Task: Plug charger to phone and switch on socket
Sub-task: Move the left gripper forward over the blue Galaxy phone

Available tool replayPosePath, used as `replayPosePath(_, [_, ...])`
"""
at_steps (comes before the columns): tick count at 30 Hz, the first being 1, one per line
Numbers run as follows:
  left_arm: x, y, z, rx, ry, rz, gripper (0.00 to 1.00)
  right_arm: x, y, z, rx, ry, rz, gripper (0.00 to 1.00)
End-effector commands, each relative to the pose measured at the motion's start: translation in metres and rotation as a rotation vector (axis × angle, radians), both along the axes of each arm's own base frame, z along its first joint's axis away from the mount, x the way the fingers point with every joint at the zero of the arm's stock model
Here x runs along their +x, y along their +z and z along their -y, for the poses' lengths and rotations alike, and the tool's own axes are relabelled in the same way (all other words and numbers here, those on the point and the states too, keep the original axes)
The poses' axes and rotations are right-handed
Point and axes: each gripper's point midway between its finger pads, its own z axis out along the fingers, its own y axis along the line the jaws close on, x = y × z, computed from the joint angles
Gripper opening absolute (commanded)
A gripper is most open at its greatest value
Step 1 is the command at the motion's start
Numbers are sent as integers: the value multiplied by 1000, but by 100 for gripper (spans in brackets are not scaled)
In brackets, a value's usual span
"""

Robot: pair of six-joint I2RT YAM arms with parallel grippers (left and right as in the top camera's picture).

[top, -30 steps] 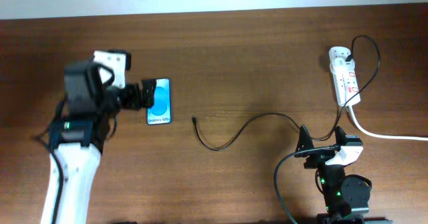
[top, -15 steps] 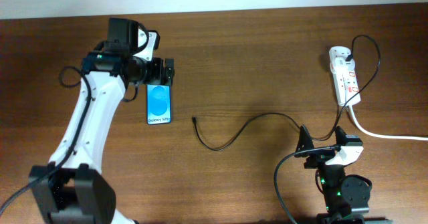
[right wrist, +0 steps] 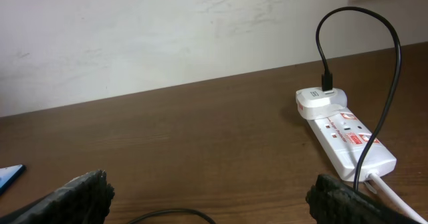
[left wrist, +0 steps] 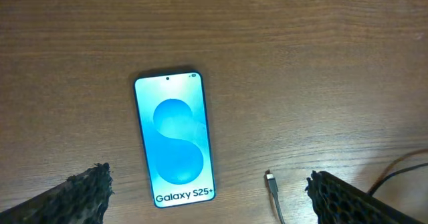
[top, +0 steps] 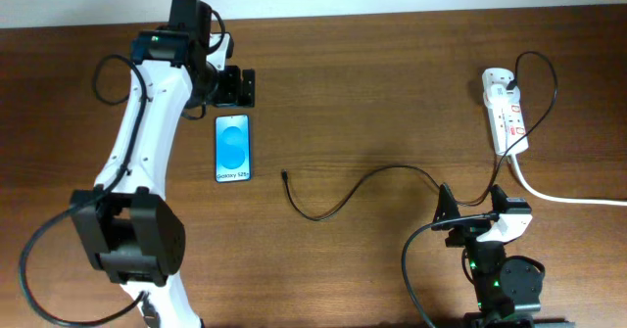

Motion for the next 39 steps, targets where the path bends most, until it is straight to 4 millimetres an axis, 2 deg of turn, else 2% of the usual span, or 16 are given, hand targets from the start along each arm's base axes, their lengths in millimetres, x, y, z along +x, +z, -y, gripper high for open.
replayPosePath(1, [7, -20, -1, 11, 18, -34, 99, 0, -3, -3, 2, 12, -4, 98])
replayPosePath(8, [10, -60, -6, 51, 45, -114, 99, 0, -3, -3, 2, 12, -4, 99])
replayPosePath(10, [2, -69, -11, 78, 48, -160, 99, 0, -3, -3, 2, 12, -4, 98])
replayPosePath(17, [-12, -121, -16, 118, 48, -293, 99, 0, -3, -3, 2, 12, -4, 98])
replayPosePath(21, [-11, -149, -16, 124, 46, -329, 99, 0, -3, -3, 2, 12, -4, 98])
replayPosePath(26, [-9, -155, -28, 126, 42, -334, 99, 0, -3, -3, 2, 12, -4, 98])
replayPosePath(30, [-10, -155, -29, 131, -4, -333, 99, 0, -3, -3, 2, 12, -4, 99])
replayPosePath(32, [-16, -161, -29, 132, -5, -351, 100, 0, -3, -3, 2, 12, -4, 98])
replayPosePath(35, [-35, -185, -31, 136, -7, -401, 100, 0, -3, -3, 2, 12, -4, 98])
replayPosePath(37, [-37, -186, -28, 119, -9, -409, 100, 0, -3, -3, 2, 12, -4, 98])
replayPosePath(39, [-39, -185, -20, 73, -12, -419, 96, 0, -3, -3, 2, 12, -4, 98])
